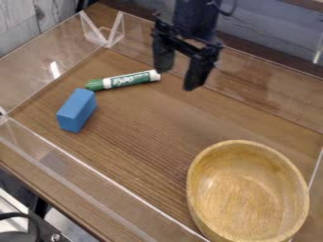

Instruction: Put the green marker in the brown bowl

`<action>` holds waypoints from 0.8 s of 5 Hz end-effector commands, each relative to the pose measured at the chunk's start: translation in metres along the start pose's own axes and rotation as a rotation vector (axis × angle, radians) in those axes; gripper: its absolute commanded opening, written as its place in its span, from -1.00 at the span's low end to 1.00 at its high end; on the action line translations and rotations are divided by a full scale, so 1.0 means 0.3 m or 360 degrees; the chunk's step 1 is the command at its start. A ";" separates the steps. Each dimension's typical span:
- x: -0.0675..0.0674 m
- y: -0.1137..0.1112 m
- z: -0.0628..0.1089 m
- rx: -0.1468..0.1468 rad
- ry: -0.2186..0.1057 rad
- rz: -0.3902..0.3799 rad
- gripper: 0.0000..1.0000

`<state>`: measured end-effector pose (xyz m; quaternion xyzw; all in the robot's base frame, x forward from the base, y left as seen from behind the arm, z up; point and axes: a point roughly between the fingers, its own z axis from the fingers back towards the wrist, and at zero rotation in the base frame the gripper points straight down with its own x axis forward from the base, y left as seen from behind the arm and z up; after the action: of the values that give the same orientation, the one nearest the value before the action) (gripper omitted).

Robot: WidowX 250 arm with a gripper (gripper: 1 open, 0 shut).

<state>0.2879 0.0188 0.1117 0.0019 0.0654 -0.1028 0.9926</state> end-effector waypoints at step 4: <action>-0.012 0.206 -0.013 0.0154 -0.0062 -0.0808 1.00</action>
<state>0.2925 0.0782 0.0959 0.0178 0.0570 -0.3509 0.9345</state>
